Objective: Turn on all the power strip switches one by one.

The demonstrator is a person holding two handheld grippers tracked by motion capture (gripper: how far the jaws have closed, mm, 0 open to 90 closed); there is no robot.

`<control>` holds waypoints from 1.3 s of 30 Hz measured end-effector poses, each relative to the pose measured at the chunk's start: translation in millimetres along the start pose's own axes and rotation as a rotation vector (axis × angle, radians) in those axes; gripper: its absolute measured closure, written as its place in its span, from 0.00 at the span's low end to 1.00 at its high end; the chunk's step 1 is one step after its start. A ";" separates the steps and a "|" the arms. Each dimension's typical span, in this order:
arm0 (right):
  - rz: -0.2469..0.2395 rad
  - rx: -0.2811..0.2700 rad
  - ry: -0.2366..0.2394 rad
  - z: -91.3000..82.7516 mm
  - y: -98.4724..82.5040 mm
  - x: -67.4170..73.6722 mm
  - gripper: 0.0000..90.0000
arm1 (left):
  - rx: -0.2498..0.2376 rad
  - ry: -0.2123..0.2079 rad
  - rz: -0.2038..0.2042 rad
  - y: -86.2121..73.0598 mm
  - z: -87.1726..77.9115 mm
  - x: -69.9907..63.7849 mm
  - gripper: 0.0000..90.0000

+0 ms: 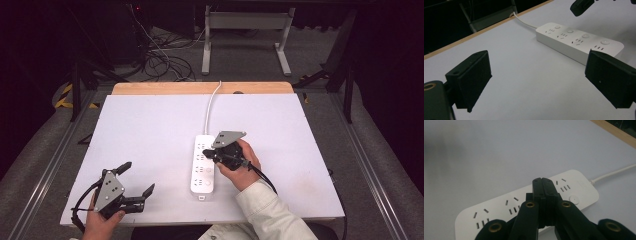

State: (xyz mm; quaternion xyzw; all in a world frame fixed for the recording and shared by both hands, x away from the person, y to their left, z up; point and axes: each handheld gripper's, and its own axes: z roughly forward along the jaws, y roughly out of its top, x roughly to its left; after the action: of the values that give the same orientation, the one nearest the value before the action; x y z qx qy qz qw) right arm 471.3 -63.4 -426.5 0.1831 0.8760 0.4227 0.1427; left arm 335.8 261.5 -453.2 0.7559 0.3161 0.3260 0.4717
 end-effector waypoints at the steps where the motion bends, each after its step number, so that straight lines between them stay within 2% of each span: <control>1: -0.003 0.001 0.000 -0.1 0.1 -0.2 1.00 | 0.000 0.001 0.004 0.1 -0.2 0.2 0.08; 6: 0.007 -0.007 -0.003 -0.9 1.7 -2.4 1.00 | 0.004 -0.002 0.004 0.1 0.3 -0.4 0.08; 11: 0.045 -0.023 -0.015 0.4 6.3 -16.1 1.00 | 0.006 0.001 0.006 0.1 0.6 -0.2 0.08; 12: 0.059 -0.016 -0.025 2.8 7.1 -22.4 1.00 | 0.007 0.001 0.009 0.2 0.5 -0.3 0.08; 20: 0.102 0.013 -0.042 13.2 5.1 -41.1 1.00 | 0.003 0.002 0.009 0.1 0.1 0.0 0.08; 28: 0.107 0.048 -0.055 23.3 0.9 -48.1 1.00 | 0.006 0.000 0.009 0.1 0.3 -0.2 0.08; 39: 0.101 0.102 -0.053 38.0 -3.5 -50.1 1.00 | 0.004 0.002 0.011 0.0 0.2 0.2 0.08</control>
State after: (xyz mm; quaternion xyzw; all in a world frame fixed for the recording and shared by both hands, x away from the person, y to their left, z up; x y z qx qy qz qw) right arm 530.7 -61.4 -447.4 0.2453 0.8820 0.3791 0.1347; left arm 336.0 261.5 -453.2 0.7582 0.3133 0.3285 0.4679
